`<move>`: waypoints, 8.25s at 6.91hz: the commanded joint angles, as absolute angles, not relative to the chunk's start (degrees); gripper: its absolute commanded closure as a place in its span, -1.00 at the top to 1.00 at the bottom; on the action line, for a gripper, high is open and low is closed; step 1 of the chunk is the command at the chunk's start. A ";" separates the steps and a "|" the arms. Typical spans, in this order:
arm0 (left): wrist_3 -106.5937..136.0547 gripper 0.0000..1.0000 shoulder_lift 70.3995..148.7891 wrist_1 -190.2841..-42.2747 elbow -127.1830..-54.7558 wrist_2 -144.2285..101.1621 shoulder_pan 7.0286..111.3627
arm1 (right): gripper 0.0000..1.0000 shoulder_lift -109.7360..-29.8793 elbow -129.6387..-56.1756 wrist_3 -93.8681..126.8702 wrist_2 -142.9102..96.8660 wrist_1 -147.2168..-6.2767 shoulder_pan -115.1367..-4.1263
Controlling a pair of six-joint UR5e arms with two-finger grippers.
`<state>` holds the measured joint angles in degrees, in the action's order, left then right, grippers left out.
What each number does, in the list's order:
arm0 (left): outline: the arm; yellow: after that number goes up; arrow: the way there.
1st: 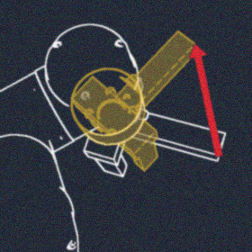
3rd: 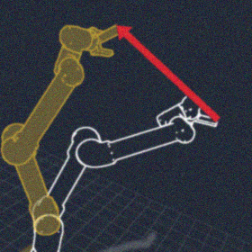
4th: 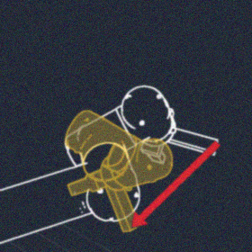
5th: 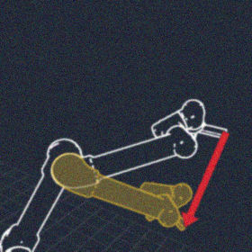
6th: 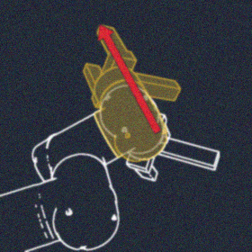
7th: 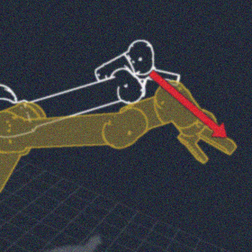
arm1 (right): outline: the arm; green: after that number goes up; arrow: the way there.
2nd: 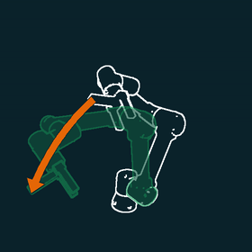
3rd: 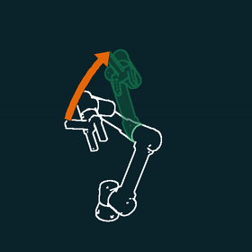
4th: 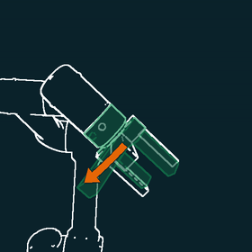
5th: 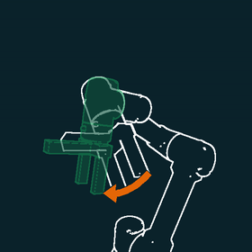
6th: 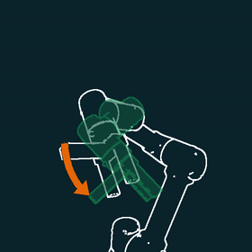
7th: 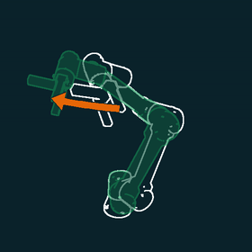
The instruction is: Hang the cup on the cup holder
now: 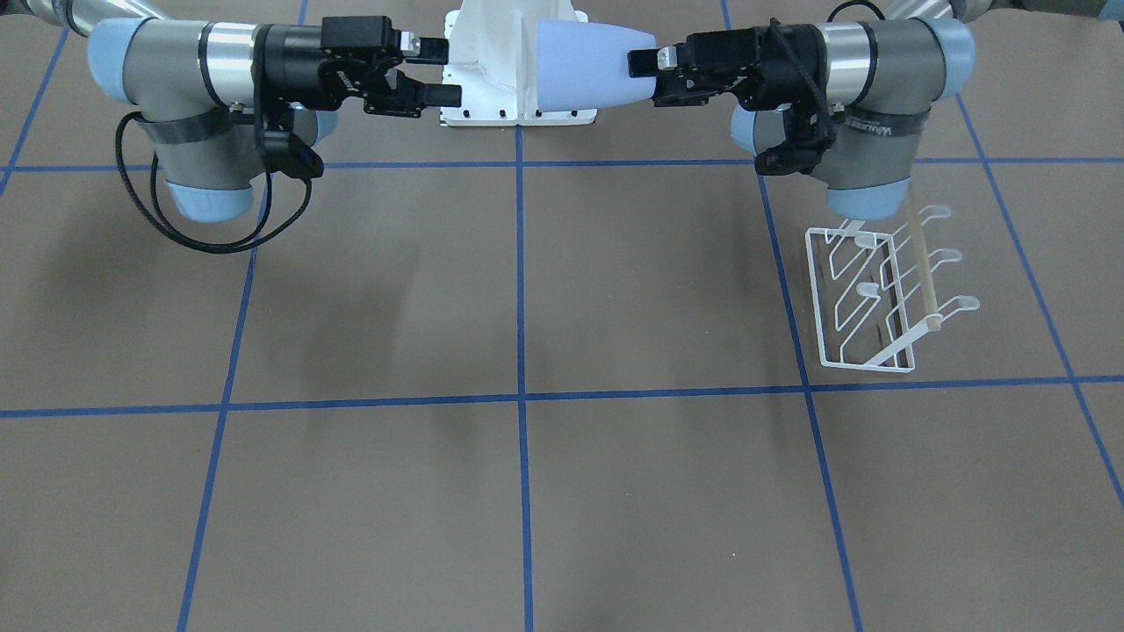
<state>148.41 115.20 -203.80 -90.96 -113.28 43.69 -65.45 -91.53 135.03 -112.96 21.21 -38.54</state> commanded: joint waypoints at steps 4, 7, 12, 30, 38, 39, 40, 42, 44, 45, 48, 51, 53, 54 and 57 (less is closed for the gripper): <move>119.62 -1.00 109.00 -182.35 -91.76 -131.26 67.19 | 1.00 -80.04 -90.09 99.77 -120.31 13.31 -47.71; 89.38 -1.00 105.83 -159.85 -93.16 -133.95 75.56 | 1.00 -88.82 -90.18 77.19 -119.45 -0.49 -55.88; 50.76 -1.00 106.16 -99.10 -114.03 -127.89 70.96 | 1.00 -88.77 -93.50 34.71 -132.16 -43.84 -74.33; 44.21 -1.00 106.52 -87.01 -106.79 -128.50 59.85 | 1.00 -86.75 -96.94 17.31 -137.90 -69.08 -74.27; 36.54 0.96 105.65 -87.54 -110.55 -128.94 62.21 | 1.00 -83.67 -97.65 17.23 -137.99 -76.98 -77.25; 29.17 0.96 101.47 -88.15 -111.35 -128.76 65.10 | 1.00 -82.98 -97.47 15.92 -137.55 -78.47 -78.13; 20.57 0.96 98.82 -88.42 -111.36 -128.76 69.30 | 1.00 -80.10 -97.64 10.77 -137.46 -86.32 -80.22; 8.23 0.96 95.29 -88.50 -109.35 -128.93 75.73 | 1.00 -75.52 -98.52 -0.67 -133.45 -101.88 -84.71; -1.01 0.96 94.04 -88.68 -102.70 -129.20 81.45 | 1.00 -75.85 -101.42 -2.11 -131.22 -106.77 -86.04; -1.75 0.96 94.83 -88.68 -99.18 -129.29 83.30 | 1.00 -76.28 -101.34 -2.11 -131.22 -106.87 -86.04; -4.98 0.96 96.77 -88.50 -92.83 -131.73 87.10 | 1.00 -77.17 -101.34 -2.02 -131.13 -106.88 -85.96; -5.72 0.96 96.68 -88.50 -92.46 -131.84 87.19 | 1.00 -78.66 -102.21 -1.24 -131.22 -106.52 -85.96; -5.63 0.96 96.59 -88.33 -93.25 -132.10 87.28 | 1.00 -80.40 -101.95 -1.23 -130.09 -106.44 -85.96; -4.15 0.96 96.59 -88.59 -92.99 -136.45 87.19 | 1.00 -82.86 -101.52 -1.75 -130.25 -105.74 -85.87; -1.49 0.96 96.33 -88.68 -95.44 -138.87 87.28 | 1.00 -88.67 -102.03 -1.24 -130.17 -100.82 -86.74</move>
